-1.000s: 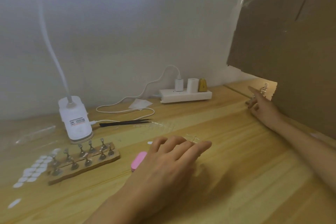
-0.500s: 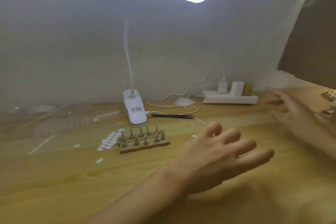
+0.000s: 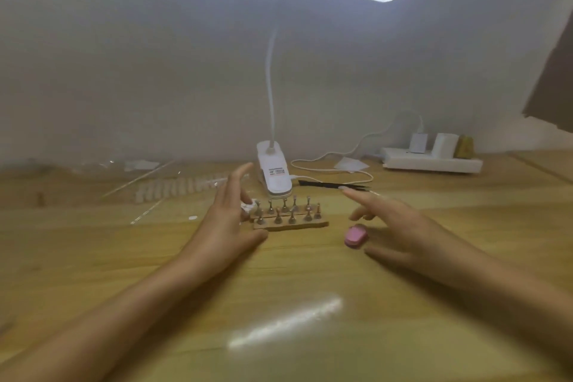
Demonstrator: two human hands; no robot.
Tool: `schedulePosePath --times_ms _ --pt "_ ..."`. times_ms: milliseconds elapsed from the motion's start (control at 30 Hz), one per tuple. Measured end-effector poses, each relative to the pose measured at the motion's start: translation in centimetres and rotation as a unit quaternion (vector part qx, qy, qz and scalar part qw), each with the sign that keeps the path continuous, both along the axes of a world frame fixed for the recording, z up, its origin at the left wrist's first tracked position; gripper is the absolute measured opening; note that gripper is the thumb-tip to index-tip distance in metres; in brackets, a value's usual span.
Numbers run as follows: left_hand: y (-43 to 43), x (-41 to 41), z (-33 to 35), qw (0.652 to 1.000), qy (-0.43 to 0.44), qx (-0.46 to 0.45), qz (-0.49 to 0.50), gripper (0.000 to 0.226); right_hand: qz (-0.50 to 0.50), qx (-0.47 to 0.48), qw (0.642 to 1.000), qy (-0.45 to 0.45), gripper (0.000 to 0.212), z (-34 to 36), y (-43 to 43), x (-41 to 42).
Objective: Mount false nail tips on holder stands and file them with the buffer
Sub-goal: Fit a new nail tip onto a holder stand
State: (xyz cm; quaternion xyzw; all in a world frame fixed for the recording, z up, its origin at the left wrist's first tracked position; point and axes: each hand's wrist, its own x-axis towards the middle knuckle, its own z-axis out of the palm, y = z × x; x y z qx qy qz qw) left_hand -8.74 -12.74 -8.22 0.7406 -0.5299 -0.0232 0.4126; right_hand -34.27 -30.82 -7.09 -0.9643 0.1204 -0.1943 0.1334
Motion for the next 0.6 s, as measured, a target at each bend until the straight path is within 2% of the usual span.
schedulePosePath --times_ms 167,300,433,500,600 --pt "-0.5 0.1 0.3 0.999 0.027 -0.011 -0.02 0.092 -0.003 -0.007 1.0 -0.019 0.071 0.2 -0.2 0.9" --pt "0.5 0.0 0.8 0.999 0.017 -0.002 -0.038 0.093 -0.031 0.021 0.999 -0.036 0.077 -0.3 -1.4 0.2" --pt "2.3 -0.9 0.6 0.997 0.021 0.015 -0.077 0.096 -0.03 0.002 0.999 0.028 0.085 1.5 -2.5 -1.0" --pt "3.0 -1.6 0.5 0.996 -0.006 0.021 -0.092 0.098 -0.018 -0.012 0.999 0.037 0.072 3.5 -3.8 -2.1" --pt "3.5 -2.2 0.4 0.994 -0.014 0.016 -0.111 0.097 -0.046 0.06 0.996 0.057 0.052 6.0 -6.1 -4.2"
